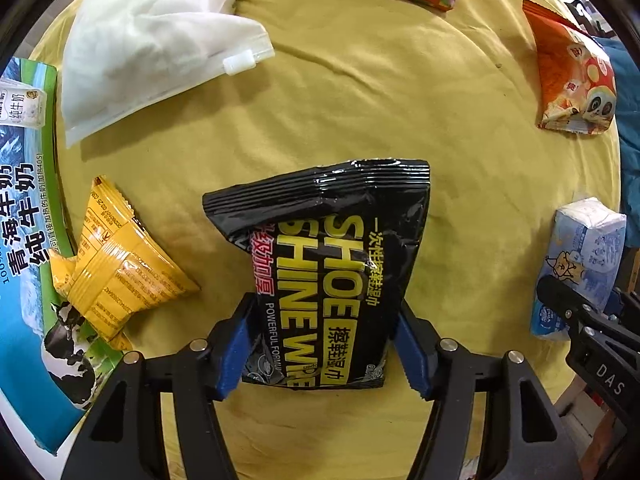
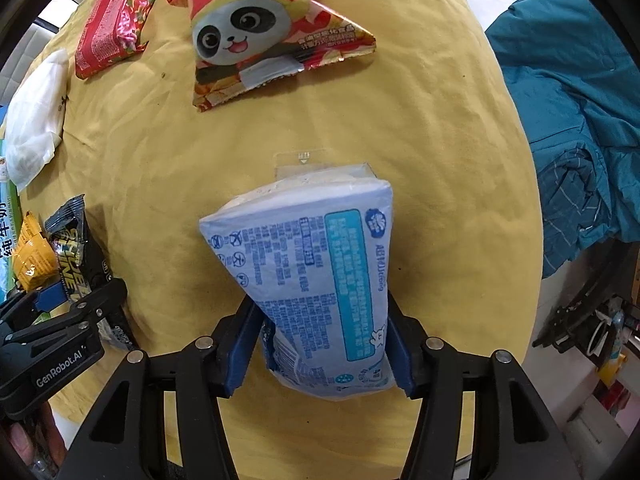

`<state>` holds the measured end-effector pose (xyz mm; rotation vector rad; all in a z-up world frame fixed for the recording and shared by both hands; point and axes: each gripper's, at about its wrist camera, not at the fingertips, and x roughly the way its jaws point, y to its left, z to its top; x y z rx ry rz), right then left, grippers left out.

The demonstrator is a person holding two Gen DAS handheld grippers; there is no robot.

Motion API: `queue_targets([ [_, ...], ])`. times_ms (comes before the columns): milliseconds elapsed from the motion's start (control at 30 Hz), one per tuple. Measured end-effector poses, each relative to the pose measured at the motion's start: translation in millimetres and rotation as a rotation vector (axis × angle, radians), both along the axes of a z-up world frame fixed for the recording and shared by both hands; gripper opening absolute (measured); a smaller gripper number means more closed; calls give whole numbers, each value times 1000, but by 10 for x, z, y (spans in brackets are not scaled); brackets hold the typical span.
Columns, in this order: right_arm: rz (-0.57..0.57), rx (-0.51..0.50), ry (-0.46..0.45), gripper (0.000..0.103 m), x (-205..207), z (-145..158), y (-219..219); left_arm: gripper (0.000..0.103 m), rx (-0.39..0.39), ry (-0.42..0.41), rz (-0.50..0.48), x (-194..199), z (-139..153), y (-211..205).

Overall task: Organize soft objects
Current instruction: 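Carry both packs over the cardboard box with both tools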

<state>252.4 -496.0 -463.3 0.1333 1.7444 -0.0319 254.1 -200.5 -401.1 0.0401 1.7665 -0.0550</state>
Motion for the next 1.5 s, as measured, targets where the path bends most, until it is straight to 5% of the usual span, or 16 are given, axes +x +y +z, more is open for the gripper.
queue_targets([
  [367,18,-31,-47,43,-220,203,246,53,13,-78,-27,-314,296,-294],
  [767,29,51,-149,41,-470,909,418,53,-48,-235,1,-657,1170,-125],
  [1000,65,135,-235,41,-474,1478,749,53,-156,-312,87,-754,1946,422],
  [1233,129,242,-319,41,-403,2163,1550,53,-187,-364,146,-525,2422,1300],
  [1500,209,319,-342,41,-8,2454,2860,53,-172,-320,245,-290,2308,2527],
])
